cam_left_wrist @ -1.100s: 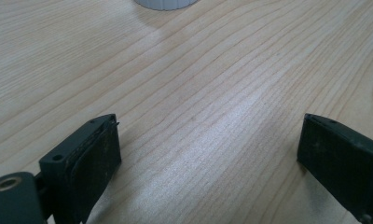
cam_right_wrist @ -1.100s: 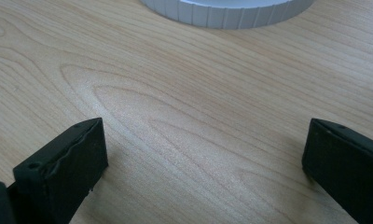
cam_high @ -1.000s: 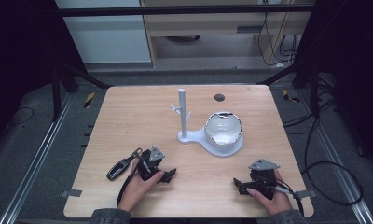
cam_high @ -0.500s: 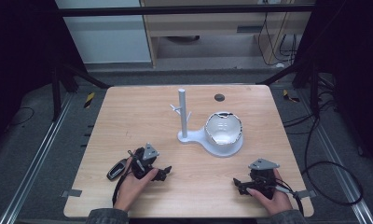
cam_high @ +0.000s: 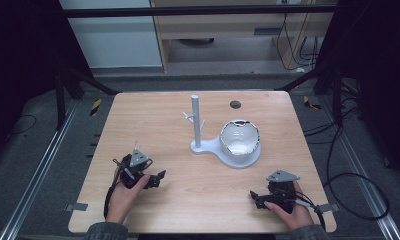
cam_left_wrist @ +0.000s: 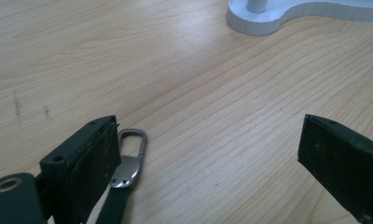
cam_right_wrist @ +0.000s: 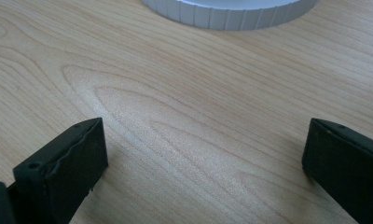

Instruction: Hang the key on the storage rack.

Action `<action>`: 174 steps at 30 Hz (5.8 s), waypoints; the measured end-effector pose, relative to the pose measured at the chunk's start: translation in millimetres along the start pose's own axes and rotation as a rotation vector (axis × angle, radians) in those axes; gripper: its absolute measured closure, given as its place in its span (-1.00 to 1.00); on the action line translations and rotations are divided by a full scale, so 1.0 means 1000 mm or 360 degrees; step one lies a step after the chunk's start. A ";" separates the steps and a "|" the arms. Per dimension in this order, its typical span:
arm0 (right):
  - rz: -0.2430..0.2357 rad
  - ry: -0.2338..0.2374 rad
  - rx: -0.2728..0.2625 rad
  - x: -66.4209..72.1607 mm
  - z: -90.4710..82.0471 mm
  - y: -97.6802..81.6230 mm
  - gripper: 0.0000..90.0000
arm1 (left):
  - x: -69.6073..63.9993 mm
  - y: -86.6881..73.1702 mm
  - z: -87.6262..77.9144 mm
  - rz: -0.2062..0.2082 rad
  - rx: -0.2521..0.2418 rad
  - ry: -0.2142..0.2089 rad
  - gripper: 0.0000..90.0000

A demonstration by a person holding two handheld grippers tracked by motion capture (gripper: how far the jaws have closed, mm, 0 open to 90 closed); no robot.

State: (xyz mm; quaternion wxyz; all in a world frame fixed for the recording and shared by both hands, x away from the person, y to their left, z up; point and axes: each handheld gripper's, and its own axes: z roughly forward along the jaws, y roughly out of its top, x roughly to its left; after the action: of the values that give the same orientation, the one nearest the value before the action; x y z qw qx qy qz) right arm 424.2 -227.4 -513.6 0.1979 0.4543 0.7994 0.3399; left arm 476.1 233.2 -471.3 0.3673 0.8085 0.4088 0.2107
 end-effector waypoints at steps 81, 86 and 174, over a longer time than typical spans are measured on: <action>0.0028 0.0010 0.0010 0.001 -0.002 -0.001 -0.99 | 0.046 0.043 0.031 0.0182 0.1130 -0.0058 0.30; 0.0029 0.0010 0.0010 0.001 -0.002 -0.001 -0.99 | 0.047 0.042 0.034 0.0167 0.1131 -0.0053 0.41; 0.0026 0.0011 0.0010 0.001 -0.002 -0.001 -0.99 | 0.035 0.026 -0.089 0.0120 0.0425 0.0059 0.79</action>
State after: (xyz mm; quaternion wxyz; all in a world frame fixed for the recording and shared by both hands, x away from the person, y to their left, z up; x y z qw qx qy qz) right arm 421.6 -227.3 -512.7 0.1910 0.4601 0.7974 0.3406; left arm 453.0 289.0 -392.8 0.2406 0.8609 0.4092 0.1830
